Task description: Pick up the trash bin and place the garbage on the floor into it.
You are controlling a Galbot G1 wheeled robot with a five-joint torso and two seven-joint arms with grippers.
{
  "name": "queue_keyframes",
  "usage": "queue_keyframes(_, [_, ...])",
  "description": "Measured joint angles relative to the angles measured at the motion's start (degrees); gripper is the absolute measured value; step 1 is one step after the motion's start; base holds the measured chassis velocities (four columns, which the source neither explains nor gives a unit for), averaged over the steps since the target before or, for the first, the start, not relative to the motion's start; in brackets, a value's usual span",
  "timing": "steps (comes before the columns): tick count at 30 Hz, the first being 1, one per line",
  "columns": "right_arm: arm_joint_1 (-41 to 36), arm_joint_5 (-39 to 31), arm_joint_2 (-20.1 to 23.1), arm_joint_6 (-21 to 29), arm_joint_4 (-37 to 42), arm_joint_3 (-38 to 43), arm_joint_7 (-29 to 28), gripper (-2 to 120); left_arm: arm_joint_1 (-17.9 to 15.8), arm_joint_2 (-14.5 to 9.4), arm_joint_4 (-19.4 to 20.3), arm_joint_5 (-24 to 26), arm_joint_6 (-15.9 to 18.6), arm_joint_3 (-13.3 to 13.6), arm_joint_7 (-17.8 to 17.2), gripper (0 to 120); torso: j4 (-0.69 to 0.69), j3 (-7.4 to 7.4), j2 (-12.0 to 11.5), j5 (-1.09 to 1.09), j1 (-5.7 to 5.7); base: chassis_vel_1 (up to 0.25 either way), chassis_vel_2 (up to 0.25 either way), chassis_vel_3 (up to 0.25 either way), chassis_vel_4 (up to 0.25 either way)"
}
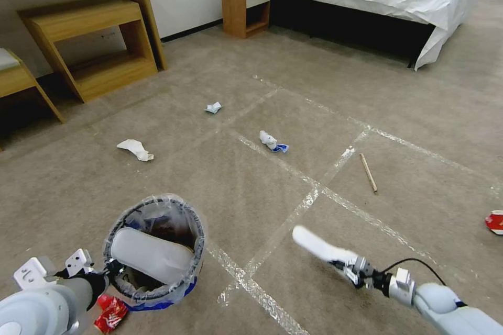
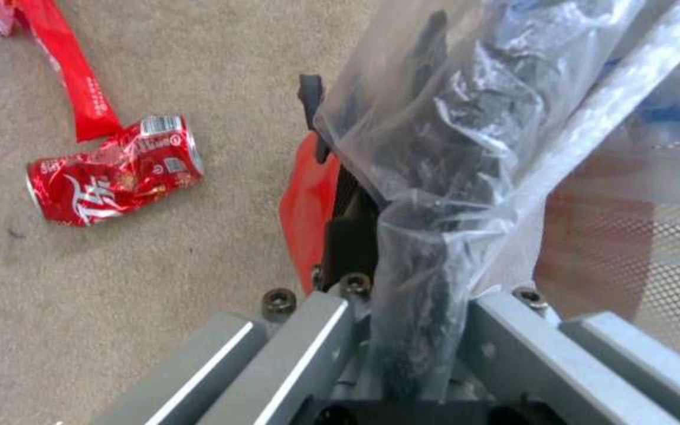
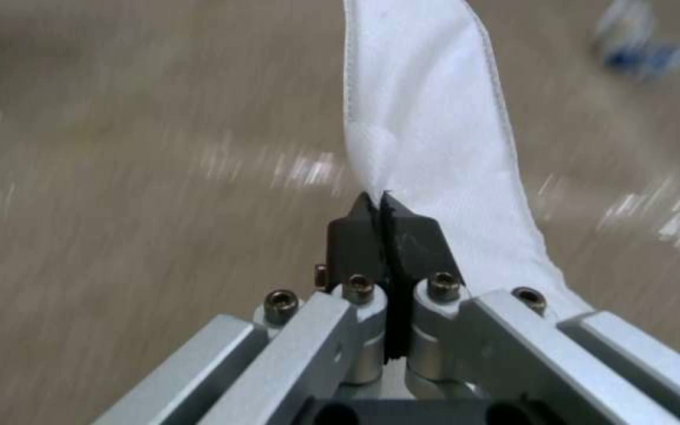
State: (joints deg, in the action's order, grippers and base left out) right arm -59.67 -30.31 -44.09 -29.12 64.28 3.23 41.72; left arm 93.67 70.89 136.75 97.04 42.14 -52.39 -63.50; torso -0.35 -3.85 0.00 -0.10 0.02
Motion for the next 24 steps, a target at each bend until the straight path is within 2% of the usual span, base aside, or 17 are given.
queue_keyframes(11, [2.56, -5.62, 5.62, 1.52, 13.64, 3.35, -1.05, 0, 0.51, -0.11, 0.93, 0.65, 0.0, -0.73, -0.03, 0, -0.01, 0.0, 0.0, 0.03, 0.0, 0.0, 0.0, 0.0, 0.0])
queue_keyframes(14, [5.5, -8.47, 7.6, 2.27, 19.29, 4.13, -1.88, 0, 0.73, -0.09, 1.16, 0.75, 0.0, -0.92, -0.08, 0, -0.01, 0.0, 0.0, 0.03, 0.0, 0.0, 0.0, 0.0, 0.0])
queue_keyframes(24, [13.49, -16.42, 9.81, 5.18, 31.5, 3.65, -3.87, 0, 0.5, 0.02, 1.02, 0.76, 0.0, -0.7, -0.21, 0, -0.01, 0.0, 0.0, 0.02, 0.01, 0.0, 0.0, 0.0, 0.0])
